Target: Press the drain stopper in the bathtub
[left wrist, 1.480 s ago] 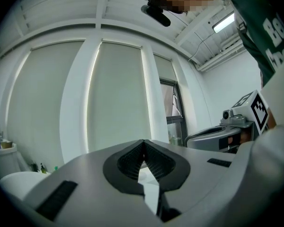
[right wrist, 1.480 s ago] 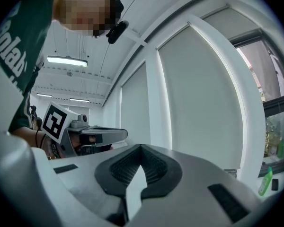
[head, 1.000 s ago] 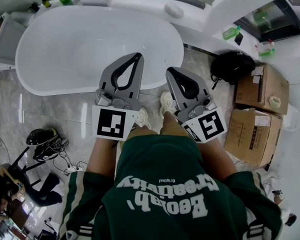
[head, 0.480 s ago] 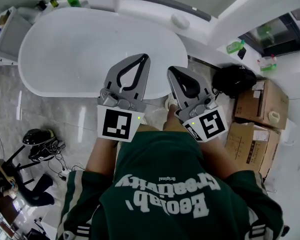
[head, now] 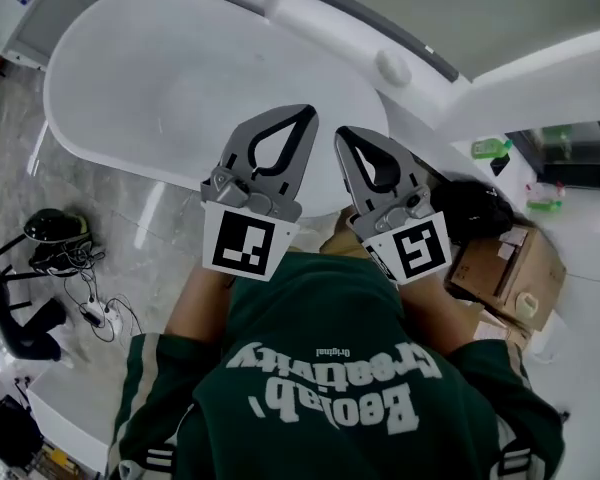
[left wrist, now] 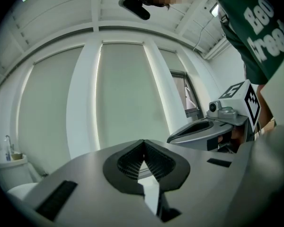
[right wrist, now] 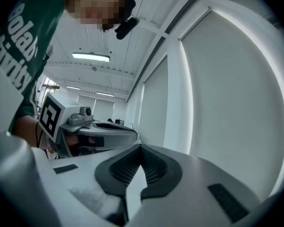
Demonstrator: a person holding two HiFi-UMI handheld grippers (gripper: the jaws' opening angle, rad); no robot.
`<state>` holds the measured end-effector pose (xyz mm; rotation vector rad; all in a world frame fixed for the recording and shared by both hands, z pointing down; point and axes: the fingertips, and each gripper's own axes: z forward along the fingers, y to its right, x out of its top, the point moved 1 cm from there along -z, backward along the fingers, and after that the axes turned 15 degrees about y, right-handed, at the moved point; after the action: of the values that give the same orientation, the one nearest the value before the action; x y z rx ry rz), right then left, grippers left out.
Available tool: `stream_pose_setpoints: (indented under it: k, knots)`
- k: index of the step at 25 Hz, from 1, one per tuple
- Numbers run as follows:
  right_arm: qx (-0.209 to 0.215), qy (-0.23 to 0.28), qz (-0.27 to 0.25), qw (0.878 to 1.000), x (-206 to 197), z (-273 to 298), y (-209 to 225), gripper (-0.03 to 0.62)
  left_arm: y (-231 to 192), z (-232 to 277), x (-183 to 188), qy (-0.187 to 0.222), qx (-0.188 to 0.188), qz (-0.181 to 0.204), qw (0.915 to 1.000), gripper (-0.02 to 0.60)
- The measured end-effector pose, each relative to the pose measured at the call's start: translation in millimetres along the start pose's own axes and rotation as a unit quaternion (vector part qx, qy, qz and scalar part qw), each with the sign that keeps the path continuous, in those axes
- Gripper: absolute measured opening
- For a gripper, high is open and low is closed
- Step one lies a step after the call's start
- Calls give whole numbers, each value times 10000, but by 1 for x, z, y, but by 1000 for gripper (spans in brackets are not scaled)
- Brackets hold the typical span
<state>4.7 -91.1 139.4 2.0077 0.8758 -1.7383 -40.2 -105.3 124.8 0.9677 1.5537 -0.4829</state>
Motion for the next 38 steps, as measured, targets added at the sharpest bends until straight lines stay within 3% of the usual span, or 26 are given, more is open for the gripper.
stream_pose_setpoints:
  k: [4,9,15,29,33,38]
  knots:
    - [596,-105,-104,9981,-17,14,38,9,-8,39,-19,-143,528,112,9984,9]
    - [1323,-92,272,9908,-30,31,72,9,-15,72,-38,-506,1150,207,9919,9]
    - [1896,-115,444,9808,-42,42,84,9,-14,88,-50,-853,1336,452,9863,9]
    - [1735,-243,536,9831,-54,27,78,9,11,64,-51,-882,1508,126,9846,9]
    - [1791,-491,757,9797,-78,21,79,9,14,66,-63,-943,1537,55,9836,9]
    - [2010,-873,1070,9698,-126,19,80,9,10,69,-101,-1054,1677,-316,9797,9]
